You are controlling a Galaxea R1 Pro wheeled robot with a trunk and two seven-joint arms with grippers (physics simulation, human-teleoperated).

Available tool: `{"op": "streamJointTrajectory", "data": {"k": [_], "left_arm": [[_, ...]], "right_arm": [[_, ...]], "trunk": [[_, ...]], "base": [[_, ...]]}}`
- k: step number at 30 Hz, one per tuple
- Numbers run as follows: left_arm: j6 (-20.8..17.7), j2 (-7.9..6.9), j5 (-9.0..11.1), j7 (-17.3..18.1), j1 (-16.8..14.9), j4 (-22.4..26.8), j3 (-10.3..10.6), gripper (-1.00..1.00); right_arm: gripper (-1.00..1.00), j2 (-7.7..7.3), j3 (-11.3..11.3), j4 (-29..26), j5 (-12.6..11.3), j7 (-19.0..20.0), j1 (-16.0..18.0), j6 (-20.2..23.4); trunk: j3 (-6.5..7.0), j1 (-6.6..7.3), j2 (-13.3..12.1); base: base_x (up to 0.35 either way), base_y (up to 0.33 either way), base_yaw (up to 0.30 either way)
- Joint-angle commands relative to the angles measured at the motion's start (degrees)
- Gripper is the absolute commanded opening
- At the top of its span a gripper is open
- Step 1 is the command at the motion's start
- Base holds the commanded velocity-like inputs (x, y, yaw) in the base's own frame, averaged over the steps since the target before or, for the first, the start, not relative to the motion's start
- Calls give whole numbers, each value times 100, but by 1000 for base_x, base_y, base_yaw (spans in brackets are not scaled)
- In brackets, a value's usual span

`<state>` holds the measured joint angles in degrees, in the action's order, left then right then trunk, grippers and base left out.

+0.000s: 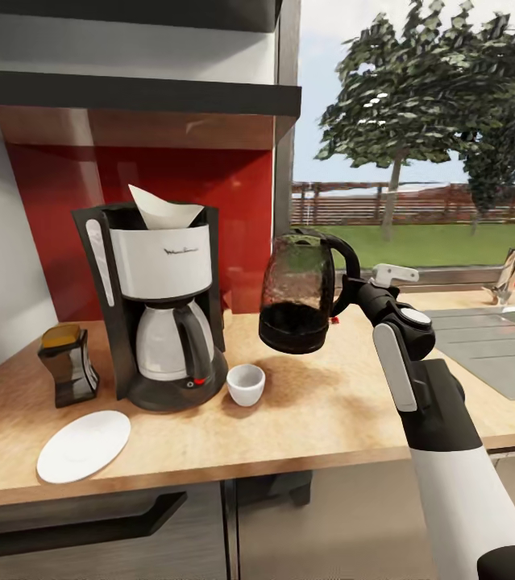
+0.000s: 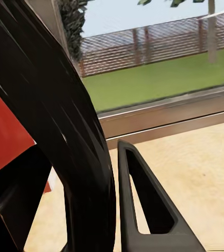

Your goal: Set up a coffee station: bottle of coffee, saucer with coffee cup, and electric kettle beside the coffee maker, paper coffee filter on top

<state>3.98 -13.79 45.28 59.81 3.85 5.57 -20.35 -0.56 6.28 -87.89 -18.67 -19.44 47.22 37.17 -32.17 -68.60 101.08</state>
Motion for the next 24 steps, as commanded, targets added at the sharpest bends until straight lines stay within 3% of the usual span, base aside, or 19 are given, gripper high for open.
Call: {"op": "streamJointTrajectory", "data": {"k": [1,24], "left_arm": [[42,0,16,4,2,5,26,100],[42,0,16,4,2,14,31,100]], "right_arm": [[-100,-5,13,-9,-40,-60,6,10],[-100,-5,36,-7,-40,-60,6,2]], "trunk": [[-23,-22,45],[-220,-264,486]], "base": [[0,0,0],[0,0,0]]}}
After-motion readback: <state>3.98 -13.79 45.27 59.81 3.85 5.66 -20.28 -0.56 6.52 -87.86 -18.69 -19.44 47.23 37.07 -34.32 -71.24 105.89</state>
